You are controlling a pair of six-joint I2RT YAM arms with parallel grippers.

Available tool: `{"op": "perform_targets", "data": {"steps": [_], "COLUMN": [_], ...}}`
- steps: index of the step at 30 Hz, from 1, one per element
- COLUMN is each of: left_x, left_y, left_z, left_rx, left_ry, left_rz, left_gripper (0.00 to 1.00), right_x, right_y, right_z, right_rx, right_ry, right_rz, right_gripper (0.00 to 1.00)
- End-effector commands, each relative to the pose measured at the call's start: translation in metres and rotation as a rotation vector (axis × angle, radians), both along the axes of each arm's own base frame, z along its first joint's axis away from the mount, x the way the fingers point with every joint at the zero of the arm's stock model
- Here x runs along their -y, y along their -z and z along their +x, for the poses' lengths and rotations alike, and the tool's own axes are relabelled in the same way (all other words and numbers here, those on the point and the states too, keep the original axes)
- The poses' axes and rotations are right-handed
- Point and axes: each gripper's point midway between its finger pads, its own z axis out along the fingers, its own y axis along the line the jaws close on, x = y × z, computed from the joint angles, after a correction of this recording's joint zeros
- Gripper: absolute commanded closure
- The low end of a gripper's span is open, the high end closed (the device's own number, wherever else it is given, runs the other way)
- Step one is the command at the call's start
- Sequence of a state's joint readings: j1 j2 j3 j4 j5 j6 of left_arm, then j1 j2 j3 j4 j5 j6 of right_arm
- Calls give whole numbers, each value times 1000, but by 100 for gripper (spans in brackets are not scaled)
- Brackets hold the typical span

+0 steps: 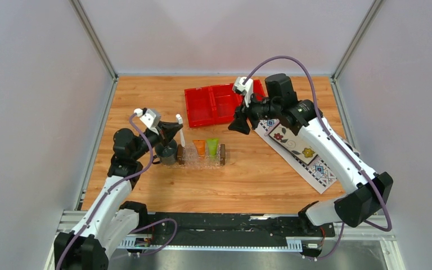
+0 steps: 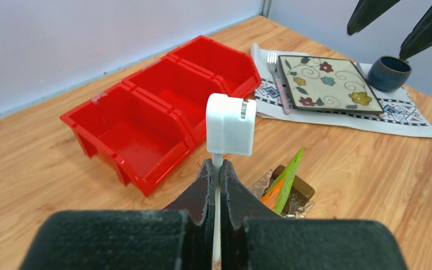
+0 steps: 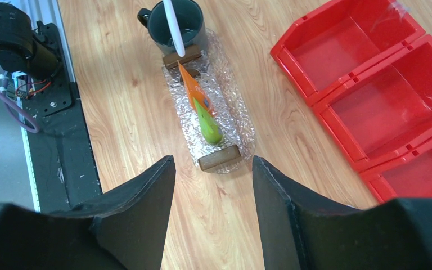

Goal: Prepare toiletry sets of a toothbrush and toothpaste on the tray

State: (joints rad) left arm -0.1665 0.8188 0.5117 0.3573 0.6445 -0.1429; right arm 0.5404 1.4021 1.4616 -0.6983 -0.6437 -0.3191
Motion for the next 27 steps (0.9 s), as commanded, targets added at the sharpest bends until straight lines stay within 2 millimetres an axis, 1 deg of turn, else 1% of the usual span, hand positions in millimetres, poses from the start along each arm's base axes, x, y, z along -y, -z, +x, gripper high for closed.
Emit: {"op": "perform_targets", "data": {"steps": [1, 3, 5, 10, 17, 27], "left_x": [-5, -2, -1, 1, 3, 8], "left_y": [-16, -8, -3, 2, 14, 32], "left_z": [6, 5, 5, 5, 7, 2], "left_rx": [130, 112, 100, 91, 53, 8], "left_ry": [-21, -1, 8, 19, 27, 64], "left_rz": [-32, -44, -51, -62, -69, -73], "left_gripper": [100, 100, 100, 100, 100, 100], "right_x": [6, 5, 4, 3, 2, 2], "right_y": [-20, -20, -19, -14, -13, -12], "right_z": [11, 12, 13, 17, 16, 14], "right_rx": [87, 87, 80, 67, 62, 64], "right_ry": [18, 17, 18, 18, 17, 12], "right_rz": [43, 46, 46, 44, 45, 50], "right_gripper": [43, 43, 43, 43, 43, 43]}}
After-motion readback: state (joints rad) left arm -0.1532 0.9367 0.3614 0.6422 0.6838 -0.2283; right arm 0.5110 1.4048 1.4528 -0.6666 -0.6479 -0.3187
